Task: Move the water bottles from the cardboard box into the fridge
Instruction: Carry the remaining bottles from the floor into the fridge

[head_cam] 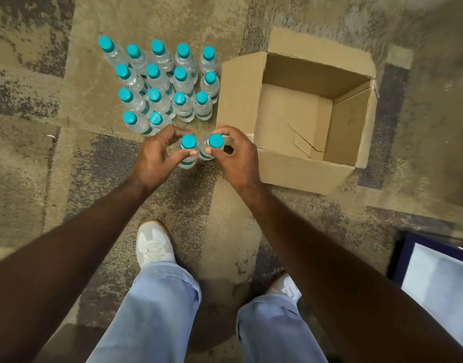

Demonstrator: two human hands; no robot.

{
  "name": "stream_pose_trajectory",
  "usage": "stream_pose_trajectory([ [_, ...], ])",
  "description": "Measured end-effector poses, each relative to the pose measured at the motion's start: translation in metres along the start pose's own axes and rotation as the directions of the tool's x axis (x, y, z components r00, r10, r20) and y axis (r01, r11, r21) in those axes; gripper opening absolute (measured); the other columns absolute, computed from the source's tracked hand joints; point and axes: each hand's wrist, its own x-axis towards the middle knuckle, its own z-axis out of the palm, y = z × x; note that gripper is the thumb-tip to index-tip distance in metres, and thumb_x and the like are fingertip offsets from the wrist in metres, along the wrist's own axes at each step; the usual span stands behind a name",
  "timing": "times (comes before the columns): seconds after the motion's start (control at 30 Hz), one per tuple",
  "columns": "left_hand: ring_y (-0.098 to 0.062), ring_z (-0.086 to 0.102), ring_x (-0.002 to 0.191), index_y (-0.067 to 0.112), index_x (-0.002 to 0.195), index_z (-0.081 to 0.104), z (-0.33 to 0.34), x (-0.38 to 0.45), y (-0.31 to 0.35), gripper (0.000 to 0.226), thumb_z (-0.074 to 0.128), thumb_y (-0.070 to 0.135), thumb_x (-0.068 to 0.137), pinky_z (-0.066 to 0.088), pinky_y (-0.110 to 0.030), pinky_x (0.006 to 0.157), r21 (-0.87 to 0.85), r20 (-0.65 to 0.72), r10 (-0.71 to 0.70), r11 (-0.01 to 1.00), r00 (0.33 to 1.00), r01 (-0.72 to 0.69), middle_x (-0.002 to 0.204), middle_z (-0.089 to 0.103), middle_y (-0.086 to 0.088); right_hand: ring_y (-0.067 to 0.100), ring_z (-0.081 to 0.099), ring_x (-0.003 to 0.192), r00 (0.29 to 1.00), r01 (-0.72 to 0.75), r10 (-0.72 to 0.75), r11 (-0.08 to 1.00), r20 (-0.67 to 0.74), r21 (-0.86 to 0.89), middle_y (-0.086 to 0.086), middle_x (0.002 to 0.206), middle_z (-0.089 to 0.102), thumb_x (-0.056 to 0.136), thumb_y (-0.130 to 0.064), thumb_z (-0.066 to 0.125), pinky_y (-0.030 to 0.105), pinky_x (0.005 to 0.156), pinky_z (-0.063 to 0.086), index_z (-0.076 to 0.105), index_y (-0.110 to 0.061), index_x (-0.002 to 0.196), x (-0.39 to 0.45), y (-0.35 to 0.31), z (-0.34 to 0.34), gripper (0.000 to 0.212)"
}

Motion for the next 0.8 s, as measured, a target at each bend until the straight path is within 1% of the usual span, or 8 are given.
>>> stream_pose_trajectory([
  [0.07,-0.014,0.066,0.117,0.023,0.112,0.063,0.002,-0.006,0.018,0.034,0.079,0.035,0.085,0.053,-0.049,0.102,-0.084,0.008,0.006,0.996,1.0,-0.005,0.122,0.071,0.003,0.015,0.066,0.108,0.999,-0.046,0.047,0.989,-0.007,0.142,-0.004,0.114,0.071,0.079,-0.01,0.08,0.046,0.097,0.055,0.069,-0.018,0.11,-0.012,-0.008,-0.014,0.034],
  [0.17,-0.021,0.068,0.112,0.013,0.113,0.064,0.009,-0.016,0.05,0.027,0.075,0.023,0.09,0.055,-0.046,0.099,-0.192,-0.002,0.01,0.981,1.0,-0.01,0.115,0.073,-0.006,0.018,0.069,0.106,0.995,-0.064,0.083,0.962,-0.062,0.265,0.001,0.112,0.073,0.081,-0.005,0.079,0.044,0.097,0.056,0.069,-0.011,0.116,-0.03,-0.02,-0.039,0.037],
  [0.27,-0.025,0.069,0.111,0.002,0.116,0.062,0.02,-0.024,0.089,0.025,0.069,0.013,0.094,0.055,-0.044,0.099,-0.231,0.027,0.037,0.973,0.999,-0.03,0.114,0.073,-0.01,0.017,0.07,0.106,0.986,-0.088,0.126,0.951,-0.11,0.297,0.004,0.114,0.074,0.081,-0.008,0.08,0.042,0.095,0.057,0.068,-0.007,0.122,-0.049,-0.029,-0.068,0.042],
  [0.37,-0.029,0.069,0.11,-0.002,0.114,0.064,0.03,-0.031,0.123,0.029,0.069,0.017,0.093,0.055,-0.045,0.099,-0.238,0.034,0.063,0.97,0.997,-0.053,0.114,0.073,-0.013,0.018,0.07,0.109,0.978,-0.053,0.112,0.951,-0.176,0.306,0.004,0.117,0.073,0.082,-0.014,0.08,0.046,0.096,0.057,0.067,-0.009,0.125,-0.071,-0.036,-0.097,0.045],
  [0.53,-0.025,0.071,0.103,-0.004,0.115,0.064,0.049,-0.039,0.176,0.025,0.066,0.01,0.095,0.057,-0.041,0.094,-0.234,0.042,0.085,0.97,0.995,-0.073,0.109,0.074,-0.015,0.019,0.071,0.106,0.947,-0.038,0.158,0.92,-0.28,0.39,0.006,0.114,0.074,0.083,-0.008,0.079,0.039,0.093,0.058,0.068,-0.002,0.123,-0.107,-0.048,-0.155,0.042],
  [0.6,-0.029,0.071,0.1,-0.007,0.114,0.064,0.058,-0.04,0.193,0.027,0.067,0.011,0.094,0.056,-0.045,0.092,-0.231,0.067,0.095,0.97,0.993,-0.077,0.108,0.073,-0.021,0.017,0.07,0.102,0.935,-0.023,0.165,0.911,-0.314,0.411,0.005,0.11,0.074,0.083,-0.006,0.079,0.037,0.092,0.058,0.069,0.0,0.119,-0.121,-0.049,-0.18,0.038],
  [0.77,-0.014,0.072,0.091,-0.002,0.109,0.067,0.09,-0.049,0.241,0.021,0.069,0.009,0.092,0.057,-0.033,0.087,-0.196,0.158,0.128,0.976,0.979,-0.095,0.096,0.077,0.003,0.017,0.072,0.095,0.886,-0.006,0.218,0.889,-0.41,0.458,0.011,0.108,0.075,0.084,-0.004,0.077,0.026,0.083,0.057,0.068,0.003,0.119,-0.16,-0.051,-0.244,0.037],
  [0.8,-0.015,0.072,0.092,-0.002,0.11,0.067,0.098,-0.051,0.25,0.021,0.069,0.009,0.092,0.057,-0.033,0.087,-0.192,0.179,0.13,0.977,0.975,-0.095,0.097,0.077,0.002,0.016,0.072,0.094,0.87,0.002,0.228,0.885,-0.436,0.466,0.012,0.107,0.075,0.083,-0.003,0.077,0.025,0.082,0.057,0.068,0.003,0.119,-0.168,-0.051,-0.255,0.037],
])
